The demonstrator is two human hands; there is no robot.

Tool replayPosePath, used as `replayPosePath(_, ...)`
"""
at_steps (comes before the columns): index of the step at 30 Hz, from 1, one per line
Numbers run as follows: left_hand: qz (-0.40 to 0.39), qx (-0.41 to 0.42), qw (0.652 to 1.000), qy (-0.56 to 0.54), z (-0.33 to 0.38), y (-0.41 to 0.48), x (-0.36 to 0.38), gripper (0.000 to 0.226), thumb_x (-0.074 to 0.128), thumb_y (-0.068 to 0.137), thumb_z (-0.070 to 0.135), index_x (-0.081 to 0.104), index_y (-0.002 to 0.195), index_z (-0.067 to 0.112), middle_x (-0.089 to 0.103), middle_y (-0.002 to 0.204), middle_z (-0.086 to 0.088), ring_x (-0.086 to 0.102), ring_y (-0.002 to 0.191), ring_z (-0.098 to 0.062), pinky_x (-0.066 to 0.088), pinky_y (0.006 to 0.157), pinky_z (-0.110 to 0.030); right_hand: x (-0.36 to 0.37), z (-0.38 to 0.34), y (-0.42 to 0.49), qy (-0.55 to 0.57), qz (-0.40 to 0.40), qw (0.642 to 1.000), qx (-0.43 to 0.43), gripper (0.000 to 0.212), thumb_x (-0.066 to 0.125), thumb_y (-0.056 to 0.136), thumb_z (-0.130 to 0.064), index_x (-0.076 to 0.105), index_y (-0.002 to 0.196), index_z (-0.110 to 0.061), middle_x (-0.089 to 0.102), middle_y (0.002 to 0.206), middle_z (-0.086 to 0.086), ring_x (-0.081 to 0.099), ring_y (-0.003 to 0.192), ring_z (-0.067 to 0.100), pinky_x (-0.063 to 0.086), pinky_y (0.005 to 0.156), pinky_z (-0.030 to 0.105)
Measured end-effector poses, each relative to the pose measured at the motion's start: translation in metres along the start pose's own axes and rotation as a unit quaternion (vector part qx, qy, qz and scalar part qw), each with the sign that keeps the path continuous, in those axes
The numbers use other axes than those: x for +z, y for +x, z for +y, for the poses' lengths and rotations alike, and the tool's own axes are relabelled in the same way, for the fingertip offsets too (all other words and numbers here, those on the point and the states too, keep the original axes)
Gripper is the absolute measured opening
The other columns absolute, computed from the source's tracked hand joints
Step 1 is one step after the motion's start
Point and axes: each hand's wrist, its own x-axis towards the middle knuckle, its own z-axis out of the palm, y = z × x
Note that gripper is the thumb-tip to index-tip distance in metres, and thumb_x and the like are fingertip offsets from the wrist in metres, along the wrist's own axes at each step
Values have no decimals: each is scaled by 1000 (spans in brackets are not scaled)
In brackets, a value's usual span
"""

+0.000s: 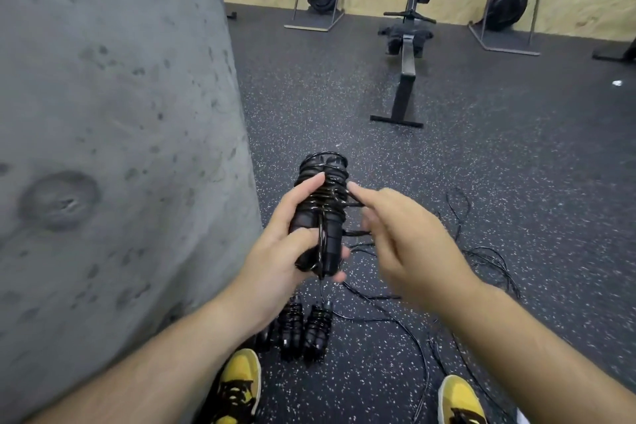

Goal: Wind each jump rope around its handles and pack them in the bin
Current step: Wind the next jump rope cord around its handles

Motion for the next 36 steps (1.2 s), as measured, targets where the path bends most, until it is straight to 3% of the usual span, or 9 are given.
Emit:
replayPosePath(3,-23,14,1000,-14,-1,-2,-5,65,59,85,3,57,137,42,66,110,-14,67,89,-38,57,72,-50,-3,4,0,55,15,998,12,39,41,102,-19,56,138,-13,55,92,-8,52,82,10,45,73,28)
replayPosePath(7,-22,-3,1000,-6,-1,1,-5,70,49,80,2,57,135,45,63,122,-21,67,90,-37,56,71,-48,-11,6,-7,58,-14,998,-6,40,47,98,-10,59,136,-15,57,98,-7,55,88,10,46,74,26)
replayPosePath(12,-16,-14,1000,8,-3,-1,-2,74,47,73,1,60,130,47,68,121,-15,69,89,-38,58,67,-46,-20,5,-9,15,-37,998,-44,43,53,95,-7,59,136,-14,56,104,-5,53,92,13,52,71,38)
replayPosePath(15,-33,-16,999,-3,-2,-3,-5,77,48,74,-4,58,134,44,67,125,-16,68,94,-40,59,73,-50,-22,3,-12,15,-48,997,-54,45,54,95,-4,58,138,-15,57,106,-4,54,94,16,51,74,39)
replayPosePath(23,-81,-15,996,-40,5,-8,-5,76,57,82,-4,51,142,43,63,132,-20,65,105,-44,57,82,-54,-31,6,-13,3,-53,997,-53,41,51,95,-7,62,134,-14,56,100,-3,50,86,11,45,73,25)
replayPosePath(31,-61,3,998,-33,10,-10,-5,75,55,85,-2,47,145,42,63,132,-17,67,106,-41,58,83,-53,-25,-6,-7,-49,-50,993,-91,34,51,98,-13,62,130,-6,61,101,3,58,89,23,54,71,41)
replayPosePath(36,-53,3,998,-33,7,-9,-4,74,54,84,0,48,144,42,66,124,-20,69,103,-38,59,78,-48,-13,-13,-10,-44,-38,993,-102,36,56,90,-1,64,124,-2,62,101,5,60,88,25,55,75,38)
